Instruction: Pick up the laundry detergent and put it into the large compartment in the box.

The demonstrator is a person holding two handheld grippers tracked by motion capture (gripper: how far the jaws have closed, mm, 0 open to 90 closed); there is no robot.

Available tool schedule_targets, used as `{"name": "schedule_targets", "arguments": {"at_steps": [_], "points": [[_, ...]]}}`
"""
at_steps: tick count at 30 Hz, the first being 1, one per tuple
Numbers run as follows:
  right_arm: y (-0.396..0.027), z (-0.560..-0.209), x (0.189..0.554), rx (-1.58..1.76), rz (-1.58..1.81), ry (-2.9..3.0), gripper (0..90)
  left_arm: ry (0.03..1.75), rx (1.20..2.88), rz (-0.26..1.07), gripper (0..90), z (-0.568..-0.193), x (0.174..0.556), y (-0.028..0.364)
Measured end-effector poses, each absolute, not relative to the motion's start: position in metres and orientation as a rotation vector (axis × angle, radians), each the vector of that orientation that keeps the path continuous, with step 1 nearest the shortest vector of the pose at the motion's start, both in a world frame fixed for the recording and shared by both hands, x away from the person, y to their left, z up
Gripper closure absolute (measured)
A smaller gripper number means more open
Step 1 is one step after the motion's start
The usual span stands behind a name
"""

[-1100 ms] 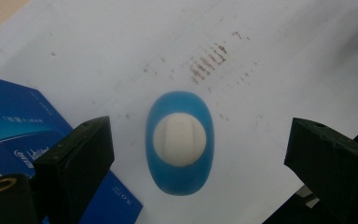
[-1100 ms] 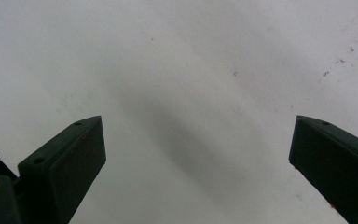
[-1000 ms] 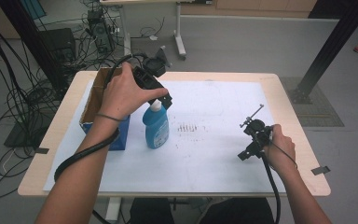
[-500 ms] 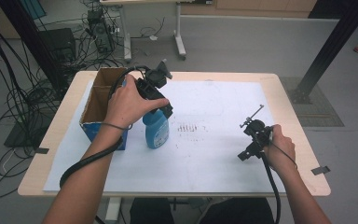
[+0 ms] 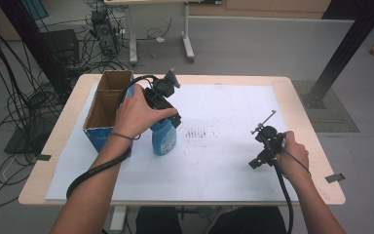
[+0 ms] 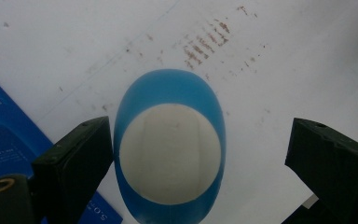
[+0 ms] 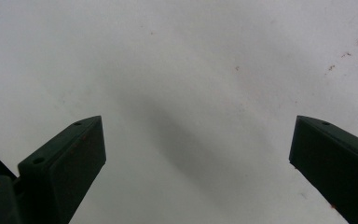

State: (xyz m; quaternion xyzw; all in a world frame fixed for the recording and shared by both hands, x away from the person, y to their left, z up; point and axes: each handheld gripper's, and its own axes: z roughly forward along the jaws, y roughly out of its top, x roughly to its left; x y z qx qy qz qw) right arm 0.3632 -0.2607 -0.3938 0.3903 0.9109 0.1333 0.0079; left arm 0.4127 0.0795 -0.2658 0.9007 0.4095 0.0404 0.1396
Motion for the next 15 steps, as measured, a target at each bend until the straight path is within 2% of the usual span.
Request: {"name": "schedule_targets", "arguments": {"at_steps": [15], "points": [[-0.262, -0.395, 0.363, 1.228, 0.414, 2.851, 3.2, 1.186, 2.595, 0.096, 7.6, -0.281, 0.413, 0.083]]}}
